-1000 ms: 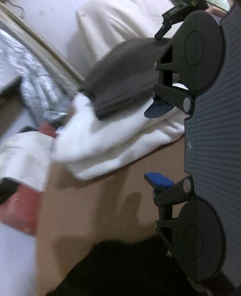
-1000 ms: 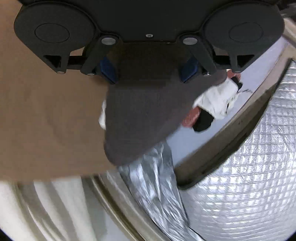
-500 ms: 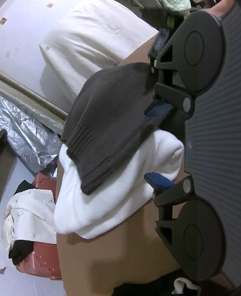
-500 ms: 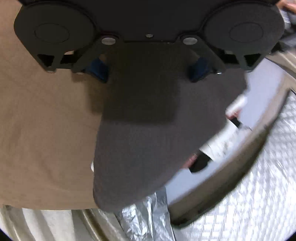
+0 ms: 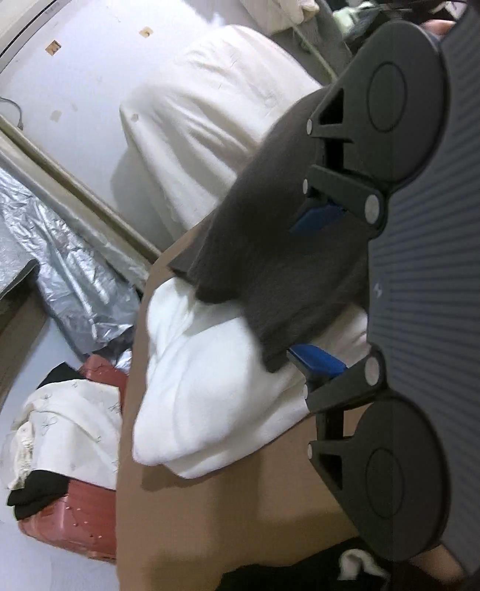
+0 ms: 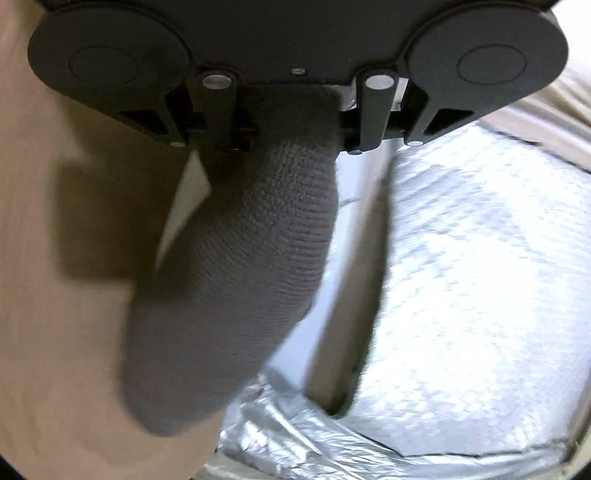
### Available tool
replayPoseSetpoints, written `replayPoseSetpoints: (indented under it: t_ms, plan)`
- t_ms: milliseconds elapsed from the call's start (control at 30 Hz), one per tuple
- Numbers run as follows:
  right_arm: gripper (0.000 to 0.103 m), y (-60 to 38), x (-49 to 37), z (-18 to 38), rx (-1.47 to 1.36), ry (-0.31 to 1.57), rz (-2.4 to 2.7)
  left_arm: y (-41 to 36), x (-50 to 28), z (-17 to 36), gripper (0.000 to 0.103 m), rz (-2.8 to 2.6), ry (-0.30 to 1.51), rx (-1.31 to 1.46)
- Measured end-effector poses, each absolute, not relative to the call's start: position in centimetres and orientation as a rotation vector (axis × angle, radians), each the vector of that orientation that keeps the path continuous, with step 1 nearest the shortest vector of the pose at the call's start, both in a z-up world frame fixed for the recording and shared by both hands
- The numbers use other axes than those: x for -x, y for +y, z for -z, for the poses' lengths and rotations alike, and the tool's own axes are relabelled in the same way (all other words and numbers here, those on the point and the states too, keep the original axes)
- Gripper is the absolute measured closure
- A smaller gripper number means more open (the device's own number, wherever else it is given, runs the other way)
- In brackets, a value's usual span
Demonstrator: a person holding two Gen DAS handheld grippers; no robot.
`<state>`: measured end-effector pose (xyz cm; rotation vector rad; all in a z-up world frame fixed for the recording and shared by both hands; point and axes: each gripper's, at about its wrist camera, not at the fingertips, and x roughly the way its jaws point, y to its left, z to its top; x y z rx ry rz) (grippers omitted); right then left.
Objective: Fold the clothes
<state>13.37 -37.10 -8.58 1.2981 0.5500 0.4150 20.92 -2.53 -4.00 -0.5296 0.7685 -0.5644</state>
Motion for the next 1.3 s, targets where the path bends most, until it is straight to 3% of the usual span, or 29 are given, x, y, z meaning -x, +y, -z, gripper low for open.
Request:
replayPoseSetpoints:
  t_ms: [67,133,167,233,400,567,667,800,900,967,1033,1067,1100,1133,1200,1300]
  plan:
    - [0.069,-35.0,-8.7,9.2,-1.262,0.600,-0.392,-2.7,-19.9,4.0,0.037,0.596,0.804,0.522]
    - [0.050,-32.9,-4.9,10.9,-1.077,0.736,-0.285,-3.4,-18.6,4.4,0.037,0.603,0.878,0.482]
    - [0.046,-31.8,-3.0,11.8,-0.978,0.802,-0.229,-4.0,-17.7,4.9,0.037,0.596,0.911,0.444]
    - [0.044,-31.6,-0.5,14.9,-0.905,0.940,-0.156,-5.0,-15.4,5.5,0.037,0.561,0.931,0.344]
    - [0.035,-37.3,3.4,14.2,-1.019,0.767,-0.167,-6.9,-12.1,5.8,0.034,0.481,0.927,0.160]
    - [0.017,-41.6,-0.3,10.0,-0.859,0.684,-0.087,-7.0,-12.6,7.3,0.022,0.391,0.944,0.073]
    - [0.016,-44.4,-4.9,10.0,-0.862,0.680,-0.030,-6.2,-14.5,9.0,0.016,0.395,1.027,0.089]
    - [0.015,-46.1,-11.1,12.3,-0.905,0.721,-0.057,-3.3,-16.5,12.3,0.002,0.417,1.156,0.320]
    - [0.015,-45.9,-13.8,14.8,-0.946,0.725,-0.032,-3.0,-16.7,12.6,0.000,0.451,1.172,0.370]
    - [0.013,-45.6,-15.3,16.0,-1.026,0.693,-0.048,-3.9,-16.3,12.0,0.013,0.574,1.191,0.332]
    - [0.015,-45.8,-14.7,16.4,-1.051,0.683,-0.040,-4.3,-15.4,11.3,0.076,0.648,1.185,0.370]
    - [0.019,-45.8,-14.9,16.4,-1.047,0.658,-0.034,-4.4,-14.9,10.8,0.080,0.665,1.172,0.385]
    - [0.035,-45.9,-14.8,16.0,-1.019,0.637,-0.028,-4.4,-14.4,9.9,0.083,0.671,1.142,0.373]
    - [0.042,-45.8,-14.8,15.4,-0.969,0.642,-0.021,-4.3,-13.9,8.9,0.085,0.678,1.109,0.351]
    - [0.050,-45.8,-13.9,14.0,-0.884,0.622,-0.001,-3.5,-12.7,6.8,0.093,0.724,1.050,0.358]
    - [0.056,-46.0,-12.4,12.4,-0.725,0.603,0.036,-2.0,-11.0,6.1,0.093,0.816,1.055,0.461]
